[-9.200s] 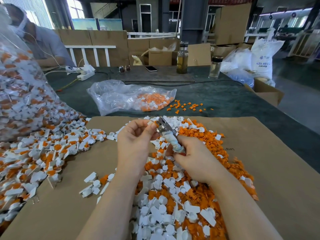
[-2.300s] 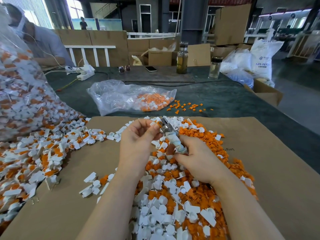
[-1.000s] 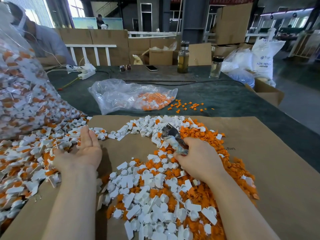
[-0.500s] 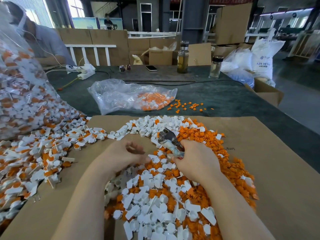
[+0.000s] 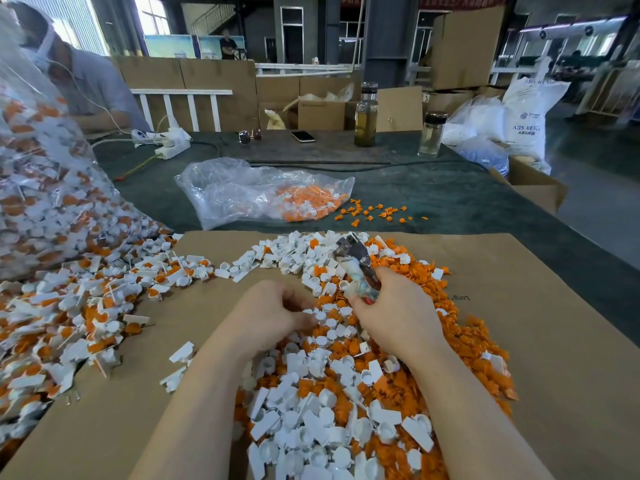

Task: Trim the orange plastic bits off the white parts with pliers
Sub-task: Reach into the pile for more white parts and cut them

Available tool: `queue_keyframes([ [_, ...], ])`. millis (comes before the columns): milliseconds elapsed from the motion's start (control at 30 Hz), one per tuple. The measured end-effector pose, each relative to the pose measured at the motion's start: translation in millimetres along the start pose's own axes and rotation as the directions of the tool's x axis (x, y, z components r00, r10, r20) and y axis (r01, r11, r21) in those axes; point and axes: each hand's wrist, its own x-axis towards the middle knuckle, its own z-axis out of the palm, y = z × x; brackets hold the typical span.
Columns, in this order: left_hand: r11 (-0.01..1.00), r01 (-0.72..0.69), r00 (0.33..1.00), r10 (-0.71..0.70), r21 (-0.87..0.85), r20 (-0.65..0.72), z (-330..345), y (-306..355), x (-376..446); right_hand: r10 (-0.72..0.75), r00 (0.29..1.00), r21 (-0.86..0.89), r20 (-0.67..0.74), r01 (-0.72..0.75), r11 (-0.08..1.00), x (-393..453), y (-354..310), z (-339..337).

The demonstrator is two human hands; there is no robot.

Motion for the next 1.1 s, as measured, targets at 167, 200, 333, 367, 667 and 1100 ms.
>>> queue_keyframes([
  [167,0.998,-0.031,0.997,0.027,-0.051,-0.070,1.0,4.0,-3.2,0.024,1.000,0.093,-0.004,-0.024,0.995,0.7,0.0,-1.8],
  [200,0.996,-0.039,0.996,0.032,-0.077,-0.089,1.3,4.7,-3.2,0.031,1.000,0.108,-0.002,-0.030,0.994,0.8,-0.2,-2.4],
  [333,0.937,0.019,0.994,-0.053,-0.349,-0.091,-0.4,11.1,-4.9,0.047,0.998,0.211,-0.038,-0.038,0.977,1.5,0.0,-5.2],
  [367,0.864,0.044,0.996,-0.077,-0.501,-0.045,-0.4,14.1,-5.7,0.055,0.997,0.257,-0.049,-0.041,0.965,1.9,0.5,-5.8],
  [667,0.435,0.109,0.991,-0.121,-0.894,0.061,1.5,23.2,-5.6,0.076,0.992,0.403,-0.101,-0.029,0.915,0.2,1.1,-7.9],
  [1100,0.712,0.014,1.000,-0.013,-0.702,0.007,13.9,27.4,-5.6,0.046,0.997,0.420,-0.063,-0.015,0.907,-1.3,-3.5,-8.8],
])
